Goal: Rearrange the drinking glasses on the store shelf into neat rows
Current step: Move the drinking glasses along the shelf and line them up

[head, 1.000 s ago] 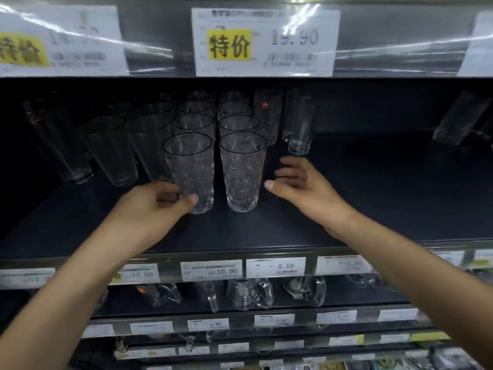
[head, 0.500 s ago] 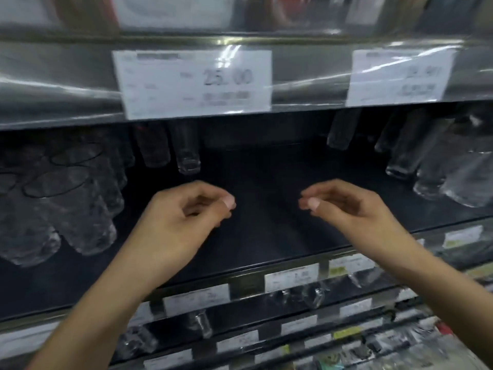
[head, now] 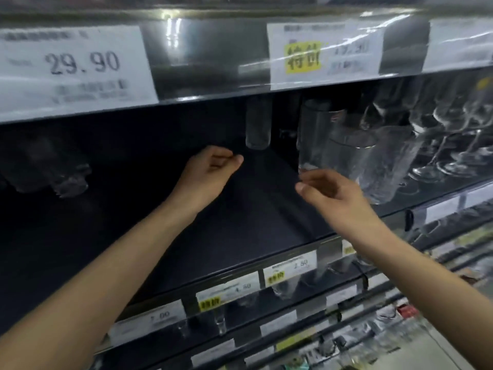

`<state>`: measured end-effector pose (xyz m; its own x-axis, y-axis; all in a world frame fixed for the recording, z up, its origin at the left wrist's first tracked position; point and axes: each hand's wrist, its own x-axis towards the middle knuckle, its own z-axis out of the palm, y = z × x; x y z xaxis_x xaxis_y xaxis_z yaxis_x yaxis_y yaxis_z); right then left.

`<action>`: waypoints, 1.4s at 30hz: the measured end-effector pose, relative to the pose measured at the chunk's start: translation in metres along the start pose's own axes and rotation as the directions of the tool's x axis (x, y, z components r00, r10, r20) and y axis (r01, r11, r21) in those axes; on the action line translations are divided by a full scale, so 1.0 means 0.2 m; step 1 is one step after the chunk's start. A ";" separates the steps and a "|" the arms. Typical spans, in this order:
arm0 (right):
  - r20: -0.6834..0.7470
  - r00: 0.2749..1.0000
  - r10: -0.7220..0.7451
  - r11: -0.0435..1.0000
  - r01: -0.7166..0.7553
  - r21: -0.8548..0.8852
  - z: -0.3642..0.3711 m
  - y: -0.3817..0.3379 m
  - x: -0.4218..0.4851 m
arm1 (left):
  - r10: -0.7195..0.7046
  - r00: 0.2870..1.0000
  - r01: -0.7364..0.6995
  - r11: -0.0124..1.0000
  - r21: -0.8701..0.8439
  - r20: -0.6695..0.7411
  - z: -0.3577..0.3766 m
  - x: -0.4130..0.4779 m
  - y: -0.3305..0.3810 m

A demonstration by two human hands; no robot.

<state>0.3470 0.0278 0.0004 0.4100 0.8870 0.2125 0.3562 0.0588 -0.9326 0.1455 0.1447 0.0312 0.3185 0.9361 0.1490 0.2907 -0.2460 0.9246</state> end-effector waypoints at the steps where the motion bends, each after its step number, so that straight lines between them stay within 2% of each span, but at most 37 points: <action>1: -0.041 0.999 0.000 1.000 -0.001 -0.017 -0.02 0.03 0.01 | 0.003 1.000 -0.003 1.000 0.010 0.000 0.04 0.05 -0.01; 6: -0.359 0.933 -0.019 0.994 -0.021 -0.105 -0.12 0.10 0.02 | 0.005 1.000 -0.004 0.998 0.056 -0.009 0.23 0.27 -0.05; 10: -0.478 0.876 -0.070 0.981 -0.026 -0.192 -0.14 0.14 0.00 | -0.011 1.000 0.013 0.998 0.069 -0.027 0.34 0.49 -0.13; 13: -0.539 0.839 -0.076 0.975 -0.051 -0.218 -0.14 0.16 0.00 | -0.024 0.998 0.025 1.000 0.014 -0.058 0.44 0.63 -0.16; 16: -0.538 0.839 -0.083 0.960 -0.077 -0.268 -0.12 0.16 0.01 | 0.005 0.994 -0.010 0.999 -0.040 -0.113 0.53 0.72 -0.16; 20: -0.508 0.859 -0.068 0.944 -0.109 -0.311 -0.10 0.15 0.03 | 0.050 0.982 -0.050 0.999 0.006 -0.182 0.58 0.84 -0.19; 30: -0.534 0.845 -0.012 0.899 -0.224 -0.376 -0.04 0.16 0.12 | 0.035 0.977 -0.036 0.999 0.000 -0.210 0.61 1.01 -0.22; 42: -0.490 0.870 -0.058 0.910 -0.155 -0.384 -0.06 0.19 0.11 | 0.047 0.989 -0.049 0.999 -0.013 -0.141 0.54 0.90 -0.24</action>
<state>0.3799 0.0450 -0.0270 0.7474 0.5436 0.3820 0.5827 -0.2602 -0.7699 0.2864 0.2969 -0.0240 0.2015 0.9496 0.2400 0.2634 -0.2885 0.9206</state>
